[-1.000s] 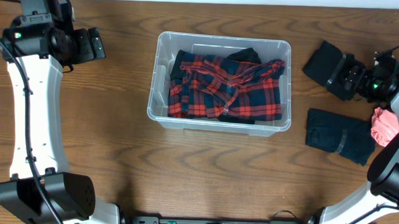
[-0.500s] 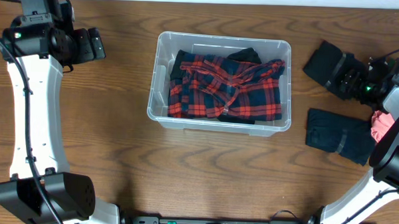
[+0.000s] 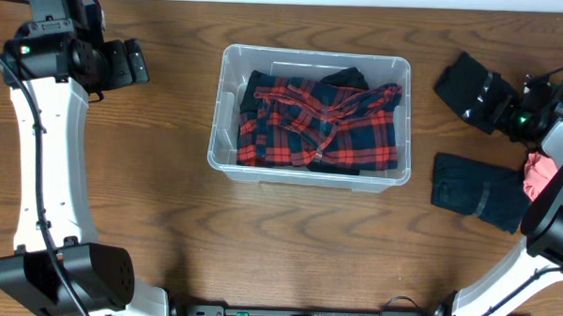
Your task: Pack container
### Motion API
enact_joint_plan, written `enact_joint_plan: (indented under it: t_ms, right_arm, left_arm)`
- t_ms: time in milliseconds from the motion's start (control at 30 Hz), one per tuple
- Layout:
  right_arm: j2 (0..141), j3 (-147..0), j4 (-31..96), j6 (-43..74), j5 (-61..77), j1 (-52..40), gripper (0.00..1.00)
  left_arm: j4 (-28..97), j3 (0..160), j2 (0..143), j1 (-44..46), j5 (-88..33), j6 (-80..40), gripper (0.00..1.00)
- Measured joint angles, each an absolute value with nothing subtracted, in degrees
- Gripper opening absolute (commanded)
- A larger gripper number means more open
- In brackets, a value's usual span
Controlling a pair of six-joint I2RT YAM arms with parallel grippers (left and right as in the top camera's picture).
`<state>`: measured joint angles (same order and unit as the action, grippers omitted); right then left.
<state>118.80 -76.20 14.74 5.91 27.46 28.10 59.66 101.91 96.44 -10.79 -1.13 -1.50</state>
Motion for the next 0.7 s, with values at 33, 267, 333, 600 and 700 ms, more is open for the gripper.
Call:
enact_joint_plan:
  t_ms: [33,267,333,600,700]
  right_arm:
    - [117.7,-76.0,15.2,6.0,27.6,28.1,0.01]
    - [101.6,-75.4,18.1,7.0,31.4,28.0,0.01]
    - [95.5,-75.4,18.8,7.3,33.8,27.6,0.01]
    - [81.6,-75.4,21.3,7.7,40.3,17.7,0.01]
    - [80.7,-75.4,21.6,8.0,41.1,15.0,0.01]
  left_arm:
    - [59.7,101.9,96.4,-10.8,-1.1,-1.5,0.98]
    - [59.6,101.9,96.4,-10.8,-1.1,-1.5,0.98]
    - [59.6,101.9,96.4,-10.8,-1.1,-1.5,0.98]
    - [59.7,101.9,96.4,-10.8,-1.1,-1.5,0.98]
    - [59.6,101.9,96.4,-10.8,-1.1,-1.5,0.98]
